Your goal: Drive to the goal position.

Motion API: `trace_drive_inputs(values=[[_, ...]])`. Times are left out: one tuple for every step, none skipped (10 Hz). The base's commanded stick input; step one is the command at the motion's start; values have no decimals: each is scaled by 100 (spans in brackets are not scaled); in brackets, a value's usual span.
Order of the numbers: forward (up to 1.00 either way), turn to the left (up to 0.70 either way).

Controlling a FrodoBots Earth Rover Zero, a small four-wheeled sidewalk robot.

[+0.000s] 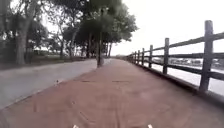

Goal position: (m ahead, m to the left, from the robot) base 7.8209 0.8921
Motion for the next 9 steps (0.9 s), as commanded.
trace_drive_inputs(values=[[100, -40], [100, -40], [100, -40], [100, -40], [100, -33], [100, -8], [100, 0], [100, 0], [100, 0]])
